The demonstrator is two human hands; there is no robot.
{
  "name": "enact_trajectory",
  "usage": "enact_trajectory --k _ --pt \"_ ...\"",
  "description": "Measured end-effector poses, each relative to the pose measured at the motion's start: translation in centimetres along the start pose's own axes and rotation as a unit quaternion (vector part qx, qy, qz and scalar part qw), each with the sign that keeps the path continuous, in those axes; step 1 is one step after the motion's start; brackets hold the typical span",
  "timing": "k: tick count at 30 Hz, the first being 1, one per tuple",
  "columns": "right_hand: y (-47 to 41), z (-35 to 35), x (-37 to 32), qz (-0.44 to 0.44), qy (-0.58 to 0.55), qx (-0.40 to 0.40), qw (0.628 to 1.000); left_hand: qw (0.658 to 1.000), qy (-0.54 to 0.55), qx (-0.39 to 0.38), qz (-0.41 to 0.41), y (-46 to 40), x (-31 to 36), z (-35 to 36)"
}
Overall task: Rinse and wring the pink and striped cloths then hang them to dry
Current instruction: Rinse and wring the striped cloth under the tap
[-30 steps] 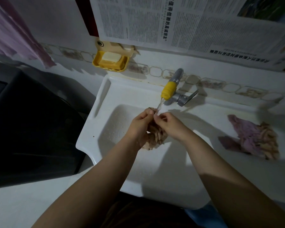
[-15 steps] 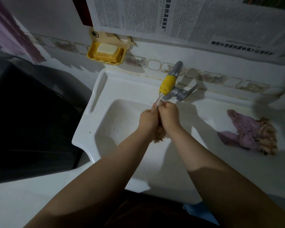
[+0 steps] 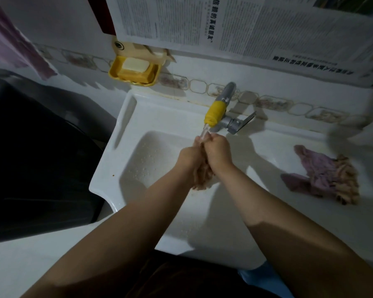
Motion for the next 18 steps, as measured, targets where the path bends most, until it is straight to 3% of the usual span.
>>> enact_trajectory --k 5,8,10,12,15,18 --pt "2.0 0.4 -1.7 -0.072 0.044 0.013 0.996 1.000 -0.006 -0.027 -0.001 -0.3 0.6 -0.5" --pt "0.4 -0.6 0.0 -0.037 0.053 0.004 0.998 0.995 0.004 -0.103 -0.019 0.2 -0.3 0.5" --pt "-0.8 -0.4 1.4 -0.002 -0.014 -0.049 0.999 0.991 -0.005 -0.132 -0.024 0.6 -0.1 0.4" --pt "-0.2 1.2 1.9 0.025 -0.088 -0.156 0.983 0.987 -0.004 -0.157 -0.021 0.2 0.7 -0.5" --pt "2.0 2.8 2.5 0.052 -0.081 -0.296 0.950 0.980 -0.004 -0.200 0.002 0.4 2.2 -1.6" --pt "1.5 1.5 2.3 0.006 -0.058 -0.249 0.967 0.973 -0.086 -0.212 0.041 0.2 2.8 -2.5"
Point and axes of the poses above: each hand's wrist, its own y-axis away from the middle knuckle, its own z-axis out of the palm, x = y × z, the point moved 10 cm from there along -y, towards the middle knuckle
